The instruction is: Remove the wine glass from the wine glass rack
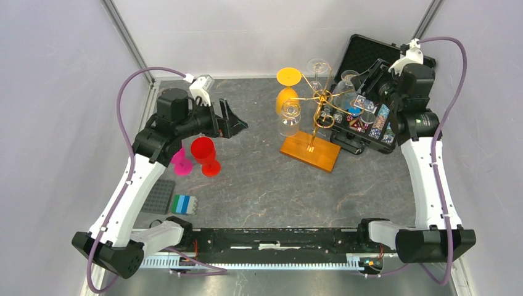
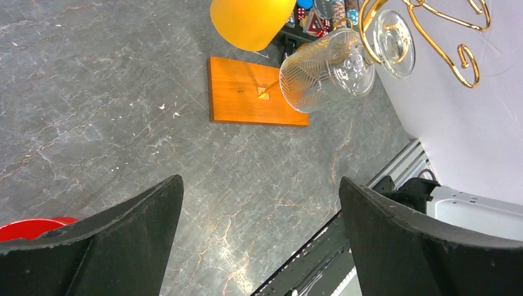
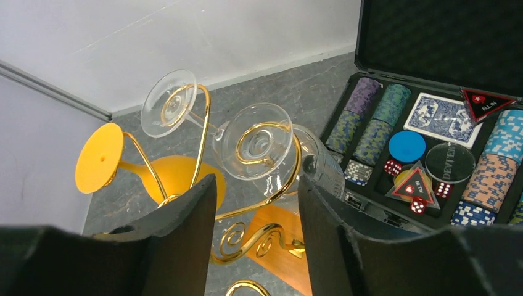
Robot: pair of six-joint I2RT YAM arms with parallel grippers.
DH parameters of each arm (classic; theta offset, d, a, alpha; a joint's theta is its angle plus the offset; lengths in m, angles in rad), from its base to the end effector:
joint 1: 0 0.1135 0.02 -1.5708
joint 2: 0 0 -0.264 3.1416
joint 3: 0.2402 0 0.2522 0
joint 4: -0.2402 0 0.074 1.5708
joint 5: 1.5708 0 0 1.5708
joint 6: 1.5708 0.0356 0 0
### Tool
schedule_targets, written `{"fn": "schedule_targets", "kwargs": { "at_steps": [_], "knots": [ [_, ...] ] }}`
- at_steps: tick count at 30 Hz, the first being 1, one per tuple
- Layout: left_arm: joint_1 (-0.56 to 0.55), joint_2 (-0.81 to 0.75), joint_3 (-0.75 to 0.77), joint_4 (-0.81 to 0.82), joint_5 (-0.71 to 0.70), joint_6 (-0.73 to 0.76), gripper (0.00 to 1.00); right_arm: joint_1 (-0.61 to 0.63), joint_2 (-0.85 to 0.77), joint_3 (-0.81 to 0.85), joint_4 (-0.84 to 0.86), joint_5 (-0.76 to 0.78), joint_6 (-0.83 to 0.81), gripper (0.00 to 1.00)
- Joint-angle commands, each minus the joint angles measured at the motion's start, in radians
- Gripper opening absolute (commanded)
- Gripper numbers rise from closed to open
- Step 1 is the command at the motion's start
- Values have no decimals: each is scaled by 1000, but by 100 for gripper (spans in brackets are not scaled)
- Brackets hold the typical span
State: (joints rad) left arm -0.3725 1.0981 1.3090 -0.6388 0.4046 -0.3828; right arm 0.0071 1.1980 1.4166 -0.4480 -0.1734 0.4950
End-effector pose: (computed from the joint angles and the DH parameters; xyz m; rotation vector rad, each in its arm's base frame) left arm 0.2034 -0.0945 0.4142 0.2605 2.0570 -0.8793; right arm 0.2561 0.0080 0.4463 0.3182 1.7984 0.5125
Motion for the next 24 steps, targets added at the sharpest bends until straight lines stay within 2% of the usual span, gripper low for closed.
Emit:
{"fn": "schedule_targets", "kwargs": {
  "at_steps": [1, 4, 7, 24],
  "knots": [
    [3, -13, -19, 57, 34, -20, 100, 0, -9, 28, 45, 40, 2, 55],
    [3, -5, -26, 57, 33, -13, 100, -1, 4, 16, 66, 50, 8, 54],
    [3, -3, -34, 59, 26, -8, 100, -1, 10, -2, 94, 61, 15, 48],
    [4, 3, -48, 59, 24, -3, 100, -1, 51, -54, 189, 50, 88, 39]
  ]
}}
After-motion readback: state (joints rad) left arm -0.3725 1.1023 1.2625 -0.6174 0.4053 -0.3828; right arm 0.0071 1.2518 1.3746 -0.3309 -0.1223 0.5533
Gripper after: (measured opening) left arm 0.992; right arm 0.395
